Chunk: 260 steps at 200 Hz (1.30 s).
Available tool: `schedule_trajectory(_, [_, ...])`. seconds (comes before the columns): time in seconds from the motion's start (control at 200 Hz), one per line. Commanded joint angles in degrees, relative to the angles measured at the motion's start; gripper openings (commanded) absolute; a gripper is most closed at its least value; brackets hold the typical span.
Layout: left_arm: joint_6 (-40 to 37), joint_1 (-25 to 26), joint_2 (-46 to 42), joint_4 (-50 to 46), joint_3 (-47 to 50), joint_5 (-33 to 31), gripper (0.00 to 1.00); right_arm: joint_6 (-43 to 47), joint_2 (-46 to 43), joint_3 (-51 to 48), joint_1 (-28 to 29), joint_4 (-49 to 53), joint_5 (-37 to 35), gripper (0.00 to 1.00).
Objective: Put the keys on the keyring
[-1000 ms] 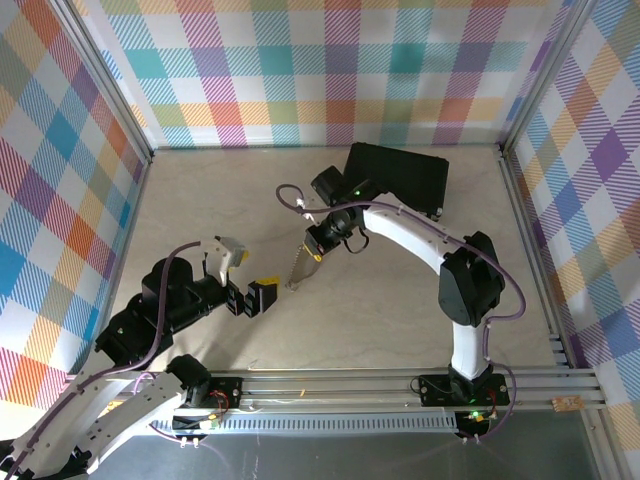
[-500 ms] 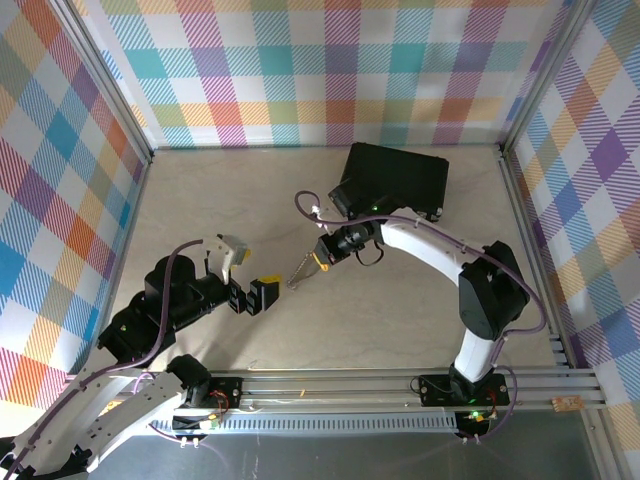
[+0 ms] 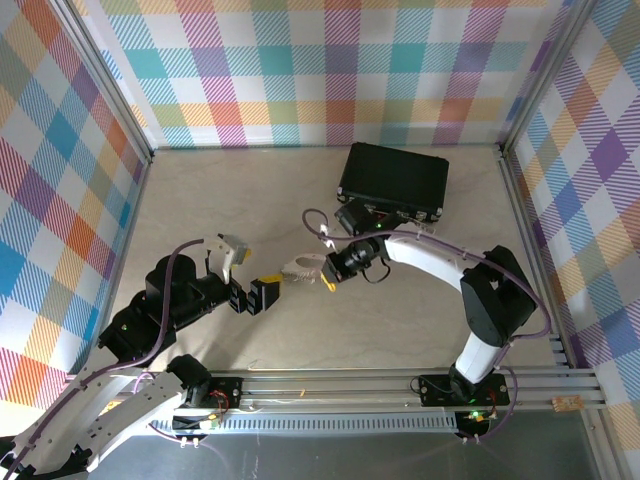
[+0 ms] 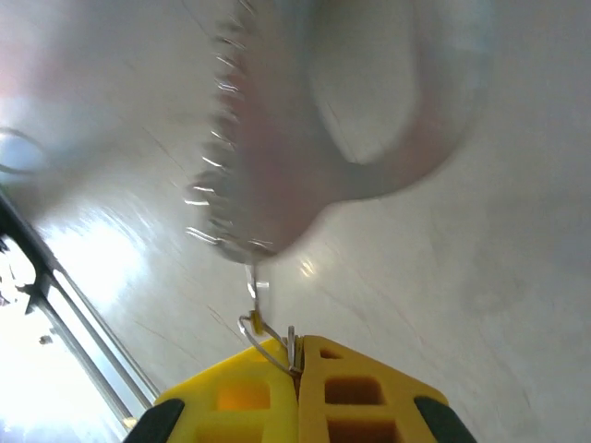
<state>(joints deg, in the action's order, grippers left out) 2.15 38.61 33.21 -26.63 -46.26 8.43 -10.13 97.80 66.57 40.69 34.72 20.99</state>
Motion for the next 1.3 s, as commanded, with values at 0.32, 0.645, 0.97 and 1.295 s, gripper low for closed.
schedule_trajectory(0.32, [0.8,0.1,-0.2,1.9,0.6,0.8,1.0,-6.4,-2.5,-9.2,0.1,-5.4,3.6,0.0])
schedule_trajectory(0.645, [3.1,0.1,0.2,3.9,2.2,-0.2,1.0,-8.1,-3.3,-12.7,0.5,-8.3,3.8,0.18])
schedule_trajectory(0.97, [8.7,0.1,0.2,3.7,4.6,-15.0,1.0,-8.3,-13.3,-12.6,0.4,-3.8,-9.0,0.43])
schedule_trajectory(1.295, [14.5,0.0,5.6,2.7,8.6,-36.5,1.0,-2.9,-28.6,-15.6,-0.7,-7.4,-30.6,0.83])
